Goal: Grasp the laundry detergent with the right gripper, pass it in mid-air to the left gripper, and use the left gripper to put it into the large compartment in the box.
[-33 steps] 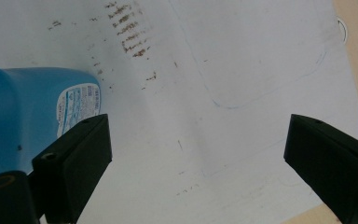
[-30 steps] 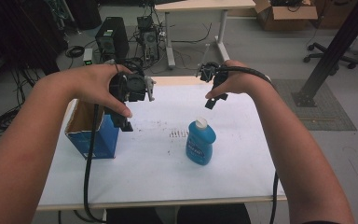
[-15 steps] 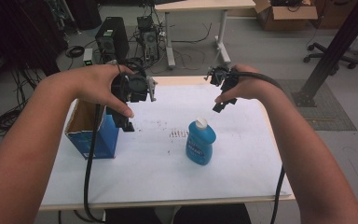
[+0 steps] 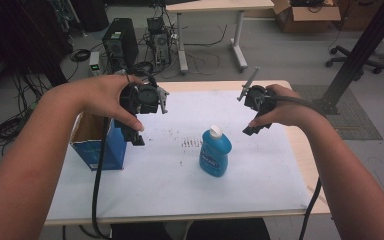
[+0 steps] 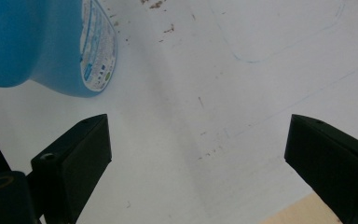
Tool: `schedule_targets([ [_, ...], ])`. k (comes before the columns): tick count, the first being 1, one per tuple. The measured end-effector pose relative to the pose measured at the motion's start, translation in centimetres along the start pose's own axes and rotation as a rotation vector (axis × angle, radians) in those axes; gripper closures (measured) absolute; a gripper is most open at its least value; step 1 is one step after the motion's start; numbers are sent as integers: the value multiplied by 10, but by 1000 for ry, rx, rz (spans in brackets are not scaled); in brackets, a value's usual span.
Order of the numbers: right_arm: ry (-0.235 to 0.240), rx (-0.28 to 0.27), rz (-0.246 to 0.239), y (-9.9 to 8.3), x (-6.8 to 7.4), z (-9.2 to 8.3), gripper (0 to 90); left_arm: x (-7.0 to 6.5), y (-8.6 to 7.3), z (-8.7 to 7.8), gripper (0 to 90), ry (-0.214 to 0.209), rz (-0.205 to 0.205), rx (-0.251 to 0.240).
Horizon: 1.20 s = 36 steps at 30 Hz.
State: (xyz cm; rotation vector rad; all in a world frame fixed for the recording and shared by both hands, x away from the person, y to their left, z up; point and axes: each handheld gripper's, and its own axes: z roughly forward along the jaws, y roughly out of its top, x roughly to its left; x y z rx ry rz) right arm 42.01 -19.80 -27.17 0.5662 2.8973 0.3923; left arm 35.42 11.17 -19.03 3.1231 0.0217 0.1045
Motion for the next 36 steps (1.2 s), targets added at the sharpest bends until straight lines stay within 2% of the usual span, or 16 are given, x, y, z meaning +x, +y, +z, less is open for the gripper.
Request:
schedule_targets([
  [7, 15, -39, -7, -15, 14, 6, 73, -2, 1, 0, 60, 4, 4, -1],
  [15, 34, -58, -3, -28, 27, 18, 72, -3, 1, 0, 60, 10, 10, -6],
  [25, 64, -114, 16, -39, 45, 33, 68, -6, -2, 5, 61, 5, 9, -9],
  [36, 76, -180, 18, -44, 64, 50, 63, -10, -4, 8, 61, 7, 15, -5],
])
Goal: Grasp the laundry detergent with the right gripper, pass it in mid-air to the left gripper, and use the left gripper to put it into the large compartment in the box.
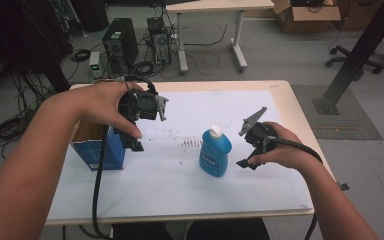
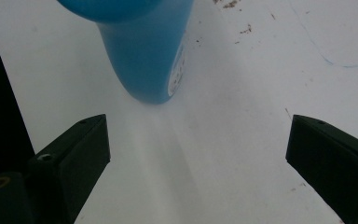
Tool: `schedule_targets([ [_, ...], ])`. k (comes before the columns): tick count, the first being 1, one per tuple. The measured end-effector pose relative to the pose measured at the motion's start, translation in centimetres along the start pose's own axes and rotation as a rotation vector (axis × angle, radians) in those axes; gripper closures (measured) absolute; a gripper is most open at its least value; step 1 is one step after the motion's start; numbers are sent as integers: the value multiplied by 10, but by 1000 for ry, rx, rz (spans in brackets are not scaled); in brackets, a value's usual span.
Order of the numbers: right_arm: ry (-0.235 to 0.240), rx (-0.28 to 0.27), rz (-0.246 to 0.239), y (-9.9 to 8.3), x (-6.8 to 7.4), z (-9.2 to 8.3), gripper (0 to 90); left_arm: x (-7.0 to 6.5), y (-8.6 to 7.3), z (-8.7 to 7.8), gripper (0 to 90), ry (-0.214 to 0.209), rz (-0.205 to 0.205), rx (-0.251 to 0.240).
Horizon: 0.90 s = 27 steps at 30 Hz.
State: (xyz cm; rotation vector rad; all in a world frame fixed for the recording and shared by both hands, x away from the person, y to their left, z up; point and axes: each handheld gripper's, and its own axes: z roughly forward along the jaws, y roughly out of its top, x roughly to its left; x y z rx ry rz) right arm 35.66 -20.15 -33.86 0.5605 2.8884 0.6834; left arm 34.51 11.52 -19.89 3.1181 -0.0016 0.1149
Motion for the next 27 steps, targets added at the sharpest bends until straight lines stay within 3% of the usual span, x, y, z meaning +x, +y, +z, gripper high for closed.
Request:
schedule_targets([
  [27, 14, -214, 65, -10, 25, 49, 43, 1, -3, 12, 62, -18, -21, -4],
])
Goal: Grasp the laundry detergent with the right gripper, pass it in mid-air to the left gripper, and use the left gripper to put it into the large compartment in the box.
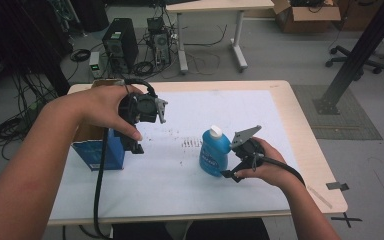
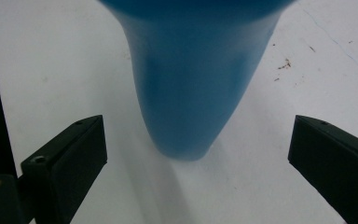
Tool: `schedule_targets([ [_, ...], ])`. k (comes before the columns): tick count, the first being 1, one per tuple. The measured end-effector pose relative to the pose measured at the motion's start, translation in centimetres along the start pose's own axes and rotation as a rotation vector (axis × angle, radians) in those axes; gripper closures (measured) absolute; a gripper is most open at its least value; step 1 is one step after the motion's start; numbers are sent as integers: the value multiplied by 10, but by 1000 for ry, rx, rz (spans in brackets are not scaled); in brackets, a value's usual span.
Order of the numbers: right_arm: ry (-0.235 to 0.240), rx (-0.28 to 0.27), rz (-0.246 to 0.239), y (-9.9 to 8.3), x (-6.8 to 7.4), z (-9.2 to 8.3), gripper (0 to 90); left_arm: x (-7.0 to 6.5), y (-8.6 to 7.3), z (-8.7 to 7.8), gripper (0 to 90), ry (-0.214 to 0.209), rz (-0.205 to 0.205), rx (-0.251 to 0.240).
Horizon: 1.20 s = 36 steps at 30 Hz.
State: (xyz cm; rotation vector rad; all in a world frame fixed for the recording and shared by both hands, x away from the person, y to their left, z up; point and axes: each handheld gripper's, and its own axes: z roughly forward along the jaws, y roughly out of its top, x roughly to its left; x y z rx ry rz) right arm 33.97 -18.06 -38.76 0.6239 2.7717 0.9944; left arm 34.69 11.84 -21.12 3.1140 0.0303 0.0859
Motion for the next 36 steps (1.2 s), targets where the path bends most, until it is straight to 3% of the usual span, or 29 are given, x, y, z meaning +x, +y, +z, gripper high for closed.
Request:
schedule_targets([
  [23, -34, -187, 66, -9, 4, 24, 25, -1, 7, 6, 63, -27, 7, 18],
  [36, -91, -299, 110, -12, 8, 29, 18, -1, 6, 6, 62, -24, 10, 9],
])
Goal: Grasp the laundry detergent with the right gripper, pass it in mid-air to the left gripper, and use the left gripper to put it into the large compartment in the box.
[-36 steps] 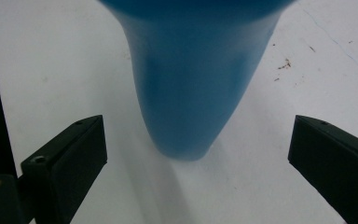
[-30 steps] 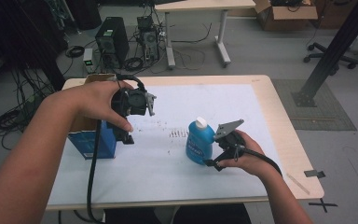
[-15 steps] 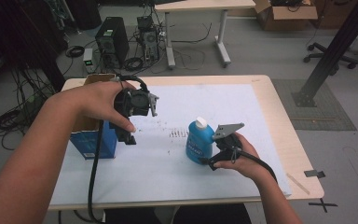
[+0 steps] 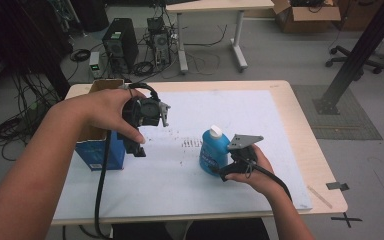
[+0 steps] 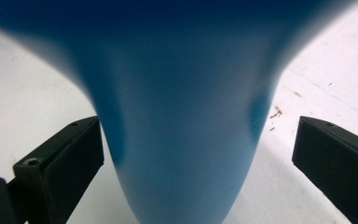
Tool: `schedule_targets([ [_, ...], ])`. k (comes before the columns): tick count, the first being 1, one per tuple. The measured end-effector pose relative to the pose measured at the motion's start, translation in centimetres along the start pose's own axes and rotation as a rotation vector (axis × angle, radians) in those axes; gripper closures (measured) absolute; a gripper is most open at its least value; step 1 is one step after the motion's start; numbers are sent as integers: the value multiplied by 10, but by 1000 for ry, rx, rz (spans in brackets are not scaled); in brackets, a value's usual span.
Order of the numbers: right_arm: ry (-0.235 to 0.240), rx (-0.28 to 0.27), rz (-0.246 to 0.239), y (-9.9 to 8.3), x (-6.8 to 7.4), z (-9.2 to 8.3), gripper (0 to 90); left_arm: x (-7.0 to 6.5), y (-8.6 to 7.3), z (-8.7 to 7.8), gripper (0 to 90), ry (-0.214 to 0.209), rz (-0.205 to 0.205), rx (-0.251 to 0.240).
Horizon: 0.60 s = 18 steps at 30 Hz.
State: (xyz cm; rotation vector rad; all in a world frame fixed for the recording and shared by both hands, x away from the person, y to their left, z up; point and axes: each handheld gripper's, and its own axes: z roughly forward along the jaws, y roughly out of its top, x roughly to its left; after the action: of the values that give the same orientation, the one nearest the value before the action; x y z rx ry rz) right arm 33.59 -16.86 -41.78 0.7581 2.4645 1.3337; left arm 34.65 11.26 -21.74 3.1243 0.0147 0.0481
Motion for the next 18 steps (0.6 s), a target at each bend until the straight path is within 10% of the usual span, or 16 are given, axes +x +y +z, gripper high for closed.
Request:
schedule_targets([
  [18, -78, -131, 39, -12, 7, 3, 111, 2, 1, -1, 64, 6, -1, -8],
])
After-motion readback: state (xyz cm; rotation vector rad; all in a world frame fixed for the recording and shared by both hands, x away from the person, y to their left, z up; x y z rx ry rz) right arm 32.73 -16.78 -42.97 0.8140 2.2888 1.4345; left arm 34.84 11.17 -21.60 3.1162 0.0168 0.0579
